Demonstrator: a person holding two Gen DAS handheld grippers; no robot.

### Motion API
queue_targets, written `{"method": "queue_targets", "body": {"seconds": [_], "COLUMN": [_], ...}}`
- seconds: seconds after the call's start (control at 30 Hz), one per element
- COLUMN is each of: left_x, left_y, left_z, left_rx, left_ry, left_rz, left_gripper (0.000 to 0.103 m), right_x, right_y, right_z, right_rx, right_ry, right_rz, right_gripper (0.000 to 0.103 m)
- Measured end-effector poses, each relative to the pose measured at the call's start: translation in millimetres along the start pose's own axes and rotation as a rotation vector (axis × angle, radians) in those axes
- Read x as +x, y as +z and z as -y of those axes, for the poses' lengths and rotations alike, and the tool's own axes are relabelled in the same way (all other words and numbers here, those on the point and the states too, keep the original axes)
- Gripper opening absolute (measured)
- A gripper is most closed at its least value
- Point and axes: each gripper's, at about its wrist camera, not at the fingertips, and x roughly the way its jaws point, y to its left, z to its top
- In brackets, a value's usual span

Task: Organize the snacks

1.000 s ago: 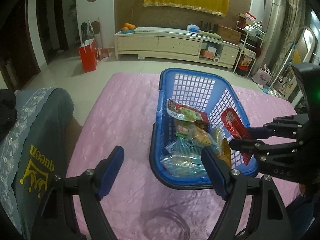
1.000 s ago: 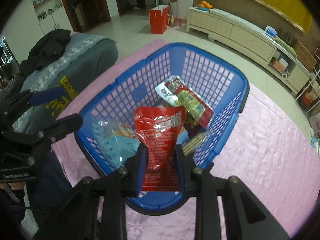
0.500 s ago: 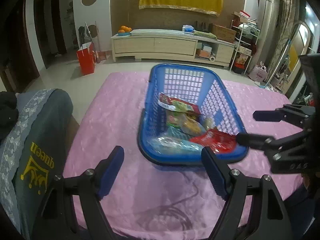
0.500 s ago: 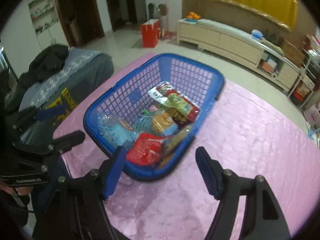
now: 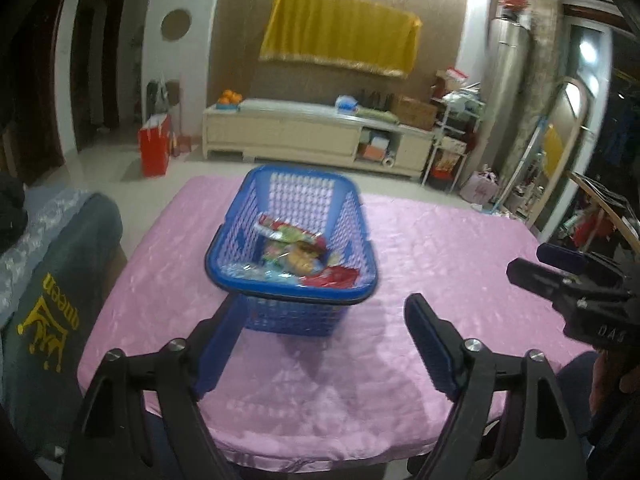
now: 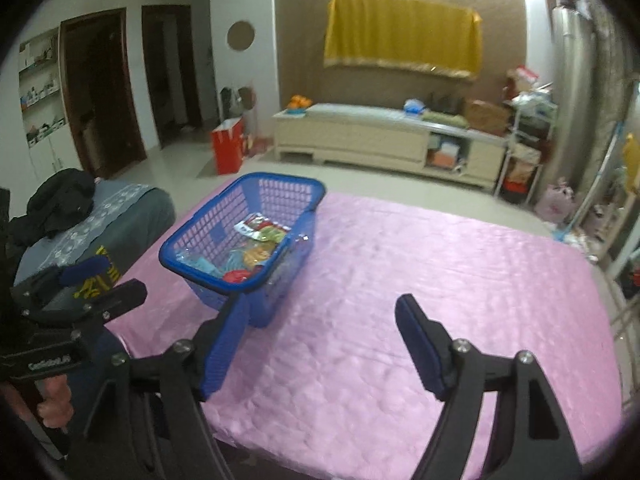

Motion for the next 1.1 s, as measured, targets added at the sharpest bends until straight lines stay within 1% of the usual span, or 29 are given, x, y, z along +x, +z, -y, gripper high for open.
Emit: {"method": "queue_targets", "body": {"seconds": [0.07, 0.1, 0.13, 0.17, 0.2, 0.33, 0.57, 0.67, 0.87, 1.1], "left_x": [-9.2, -16.7, -21.0, -25.9, -31.6, -49.3, -74.4, -78.7, -85.1, -91.7], "left_y": [-1.3, -1.9, -2.3, -2.2, -2.2, -2.4, -7.1, -9.8, -14.7, -16.4], "left_z": [11.0, 18.4, 22.5, 27.4, 32.6, 49.5, 67.8, 75.6, 80.7, 81.6], "left_rx": [0.029, 0.041, 0.045, 0.05, 0.058, 0.096, 0.128, 0.156, 0.171, 0.162], "left_ry": [-0.002, -0.003, -0.006, -0.004, -0.001, 0.01, -0.009, -0.007, -0.003, -0.001], "left_rz": [0.02, 0.037, 0.048, 0.059, 0.075, 0.117, 0.175, 0.18, 0.199, 0.213], "left_gripper": [0.097, 0.101, 0.103, 0.103, 0.103, 0.103, 0.103, 0.103, 0.103, 0.103], "right_x": [-14.2, -18.3, -27.0, -33.2, -40.7, -59.8, -88.2, -95.4, -107.6, -116.8], "right_y": [-4.5, -5.7, -7.2, -8.3, -9.7, -13.8, -25.6, -28.9, -34.8, -37.6], "right_z": [-0.7, -1.4, -1.9, -1.8, -0.3, 4.4, 11.0, 12.9, 16.2, 13.0], "right_rx": [-0.007, -0.009, -0.009, -0.007, -0.004, 0.015, 0.048, 0.057, 0.074, 0.067], "right_ry": [-0.03, -0.039, -0.059, -0.073, -0.086, -0.104, -0.102, -0.109, -0.106, -0.1], "right_rz": [0.027, 0.033, 0.05, 0.066, 0.088, 0.125, 0.166, 0.177, 0.191, 0.205], "right_gripper": [0.086, 0.091, 0.093, 0.101, 0.103, 0.103, 0.103, 0.103, 0.103, 0.103]}}
